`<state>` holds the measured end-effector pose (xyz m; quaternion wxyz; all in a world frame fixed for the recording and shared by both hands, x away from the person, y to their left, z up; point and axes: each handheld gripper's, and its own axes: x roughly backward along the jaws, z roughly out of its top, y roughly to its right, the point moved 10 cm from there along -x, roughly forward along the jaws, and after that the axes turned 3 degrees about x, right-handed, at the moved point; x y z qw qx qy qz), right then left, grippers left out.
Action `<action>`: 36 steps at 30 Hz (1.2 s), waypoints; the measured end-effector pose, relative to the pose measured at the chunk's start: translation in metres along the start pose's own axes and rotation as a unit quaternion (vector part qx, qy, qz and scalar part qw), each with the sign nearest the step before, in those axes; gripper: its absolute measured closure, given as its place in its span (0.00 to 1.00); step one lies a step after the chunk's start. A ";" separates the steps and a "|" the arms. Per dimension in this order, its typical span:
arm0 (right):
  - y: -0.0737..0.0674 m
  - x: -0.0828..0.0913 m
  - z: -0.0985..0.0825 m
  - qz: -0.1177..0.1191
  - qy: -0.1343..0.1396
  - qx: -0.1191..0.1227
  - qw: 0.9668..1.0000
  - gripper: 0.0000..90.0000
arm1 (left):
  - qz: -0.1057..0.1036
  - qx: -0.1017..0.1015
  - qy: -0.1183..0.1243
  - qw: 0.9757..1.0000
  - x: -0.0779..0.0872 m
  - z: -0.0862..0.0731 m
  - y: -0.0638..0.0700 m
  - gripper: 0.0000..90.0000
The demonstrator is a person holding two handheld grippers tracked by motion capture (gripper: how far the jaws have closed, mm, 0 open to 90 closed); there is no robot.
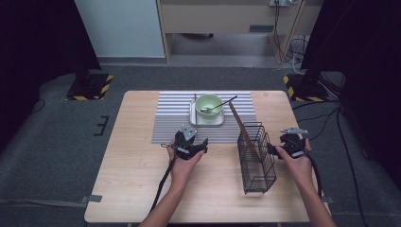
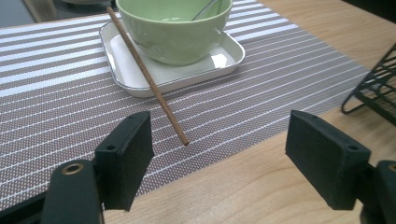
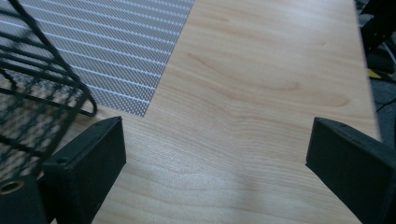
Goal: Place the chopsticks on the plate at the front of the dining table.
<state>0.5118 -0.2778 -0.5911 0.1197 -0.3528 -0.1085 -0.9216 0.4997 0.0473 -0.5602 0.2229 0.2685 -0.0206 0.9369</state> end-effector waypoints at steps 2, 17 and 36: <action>0.001 0.011 0.008 0.008 0.003 0.003 1.000 0.08 | -0.012 0.006 0.001 1.000 0.002 0.002 0.000 0.24; -0.028 0.088 0.084 0.106 0.073 0.052 0.990 0.42 | -0.019 0.009 -0.001 1.000 0.015 0.004 -0.008 0.07; -0.121 0.092 0.151 0.182 0.125 0.101 0.970 0.74 | -0.013 0.010 0.017 1.000 0.034 0.006 -0.026 0.08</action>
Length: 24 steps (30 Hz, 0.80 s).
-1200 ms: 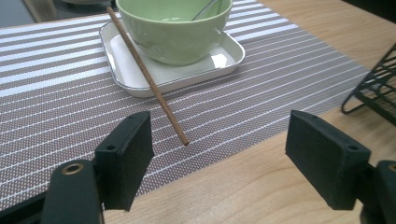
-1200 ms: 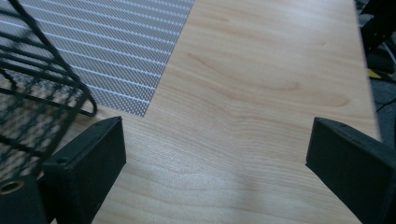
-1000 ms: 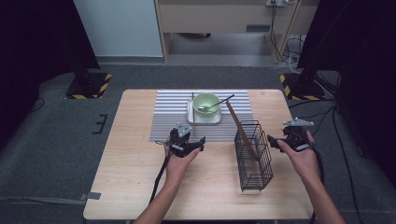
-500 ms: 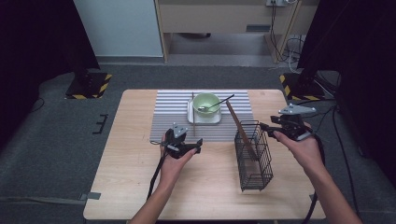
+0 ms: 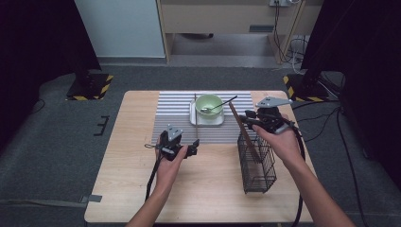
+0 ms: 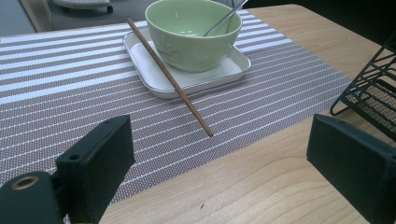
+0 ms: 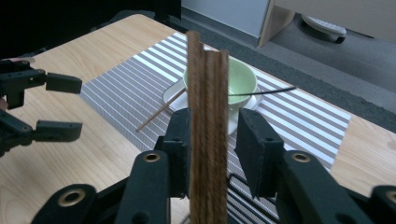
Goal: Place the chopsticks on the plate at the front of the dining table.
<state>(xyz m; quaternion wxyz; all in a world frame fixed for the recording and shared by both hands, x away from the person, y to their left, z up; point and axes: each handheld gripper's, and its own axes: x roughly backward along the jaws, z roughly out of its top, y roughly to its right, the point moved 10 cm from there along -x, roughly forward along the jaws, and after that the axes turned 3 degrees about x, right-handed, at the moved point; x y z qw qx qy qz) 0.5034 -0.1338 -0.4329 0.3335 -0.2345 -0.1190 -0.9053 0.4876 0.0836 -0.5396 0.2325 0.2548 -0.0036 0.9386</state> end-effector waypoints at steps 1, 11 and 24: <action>0.000 0.000 0.000 0.000 0.000 0.000 1.000 0.74 | -0.001 0.000 -0.002 1.000 0.000 -0.001 0.000 0.08; -0.010 -0.018 0.007 -0.013 -0.001 0.010 1.000 0.85 | -0.004 0.006 0.003 1.000 0.005 -0.003 -0.001 0.10; -0.010 -0.026 0.005 -0.025 -0.016 0.006 1.000 0.91 | -0.003 0.019 0.006 1.000 0.010 -0.007 -0.012 0.12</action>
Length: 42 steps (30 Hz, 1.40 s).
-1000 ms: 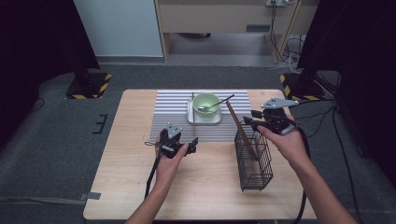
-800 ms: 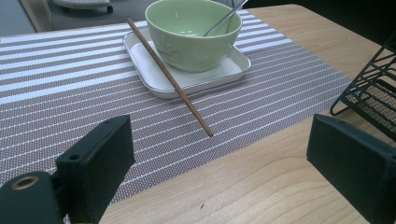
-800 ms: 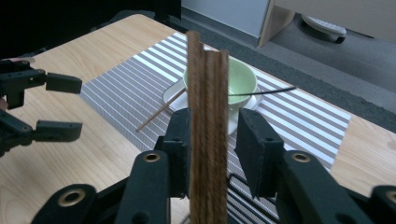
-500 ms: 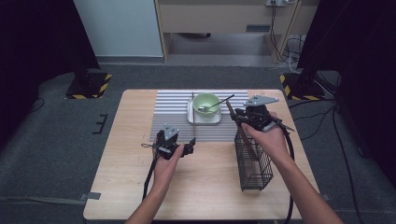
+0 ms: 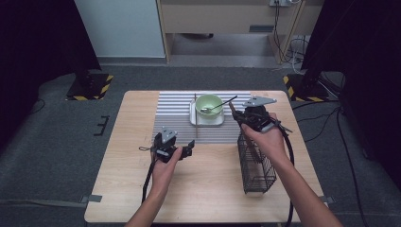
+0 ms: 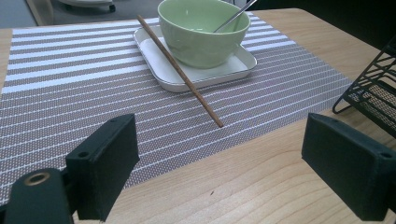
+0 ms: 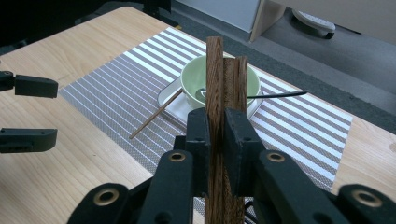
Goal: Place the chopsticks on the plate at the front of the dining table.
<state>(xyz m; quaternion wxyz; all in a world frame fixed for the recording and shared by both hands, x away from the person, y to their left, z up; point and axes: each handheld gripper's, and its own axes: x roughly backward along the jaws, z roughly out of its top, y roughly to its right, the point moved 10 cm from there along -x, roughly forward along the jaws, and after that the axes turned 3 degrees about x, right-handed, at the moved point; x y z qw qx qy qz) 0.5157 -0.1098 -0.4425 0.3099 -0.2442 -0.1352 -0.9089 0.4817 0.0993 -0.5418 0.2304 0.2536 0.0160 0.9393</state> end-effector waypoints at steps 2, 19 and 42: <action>0.000 0.001 0.000 0.002 0.001 -0.002 1.000 0.92 | 0.002 0.000 -0.002 1.000 0.000 -0.002 -0.002 0.12; 0.005 0.017 0.025 0.016 0.033 -0.021 0.999 0.94 | -0.003 0.000 0.005 1.000 0.003 -0.001 -0.003 0.13; 0.010 0.076 0.103 0.034 0.141 -0.037 0.989 0.94 | -0.023 -0.029 0.030 0.999 0.008 0.018 0.016 0.16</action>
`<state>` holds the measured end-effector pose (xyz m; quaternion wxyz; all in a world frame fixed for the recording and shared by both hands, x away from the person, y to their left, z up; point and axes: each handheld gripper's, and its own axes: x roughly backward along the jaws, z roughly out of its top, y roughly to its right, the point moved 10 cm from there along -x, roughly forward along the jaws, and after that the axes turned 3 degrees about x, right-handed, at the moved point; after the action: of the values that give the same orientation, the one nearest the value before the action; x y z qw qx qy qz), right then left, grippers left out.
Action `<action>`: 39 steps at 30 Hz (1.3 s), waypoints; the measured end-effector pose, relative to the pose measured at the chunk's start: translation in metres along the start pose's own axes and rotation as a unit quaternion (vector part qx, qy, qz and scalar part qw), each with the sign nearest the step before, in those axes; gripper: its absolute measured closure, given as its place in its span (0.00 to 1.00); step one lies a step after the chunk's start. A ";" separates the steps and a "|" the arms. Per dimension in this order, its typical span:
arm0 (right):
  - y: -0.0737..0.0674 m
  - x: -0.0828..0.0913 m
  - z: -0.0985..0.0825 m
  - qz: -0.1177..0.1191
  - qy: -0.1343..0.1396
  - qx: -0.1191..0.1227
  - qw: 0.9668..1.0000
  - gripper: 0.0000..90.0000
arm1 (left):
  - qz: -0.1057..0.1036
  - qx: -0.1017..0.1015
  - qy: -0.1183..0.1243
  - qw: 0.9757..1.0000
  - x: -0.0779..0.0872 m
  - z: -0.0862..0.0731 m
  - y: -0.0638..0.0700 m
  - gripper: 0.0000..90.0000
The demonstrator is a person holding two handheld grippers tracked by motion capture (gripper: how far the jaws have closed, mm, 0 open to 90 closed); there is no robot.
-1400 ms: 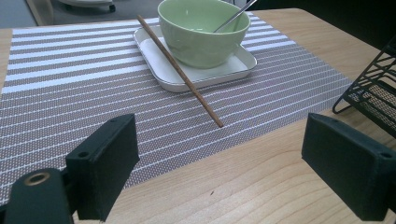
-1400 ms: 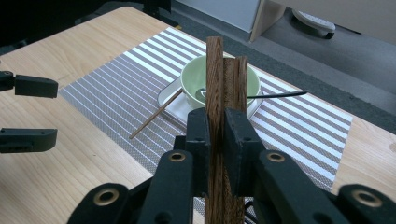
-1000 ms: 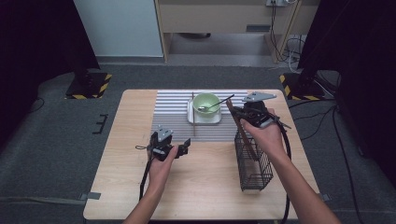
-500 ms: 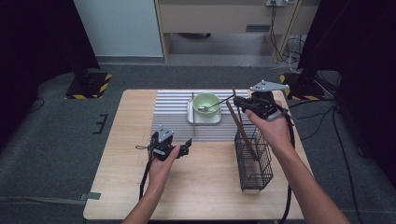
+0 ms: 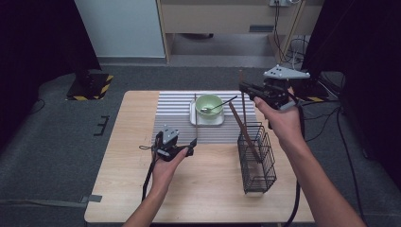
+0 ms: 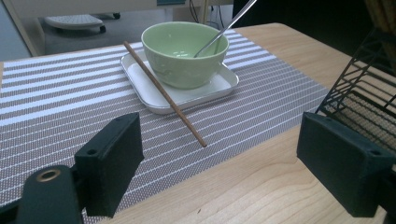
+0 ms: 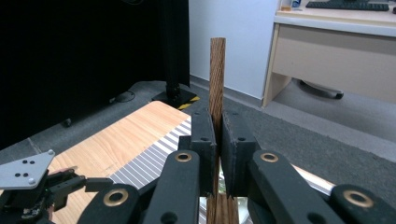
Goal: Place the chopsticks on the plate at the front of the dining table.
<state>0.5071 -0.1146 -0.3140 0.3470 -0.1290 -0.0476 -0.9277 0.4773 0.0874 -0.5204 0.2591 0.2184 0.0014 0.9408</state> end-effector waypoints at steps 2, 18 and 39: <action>-0.002 0.000 0.004 0.004 0.005 0.000 1.000 0.94 | -0.001 0.001 0.003 1.000 0.001 0.002 0.001 0.16; -0.030 -0.034 0.002 0.026 0.037 -0.025 0.999 0.94 | -0.045 -0.004 0.018 0.999 -0.001 0.008 0.035 0.23; -0.041 -0.050 -0.010 0.028 0.049 -0.054 0.997 0.94 | -0.121 0.029 0.026 0.992 -0.017 0.015 0.080 0.54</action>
<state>0.5144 -0.0543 -0.3376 0.3677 -0.1033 0.0229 -0.9239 0.4578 0.0080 -0.5052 0.3650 0.1989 0.0616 0.9074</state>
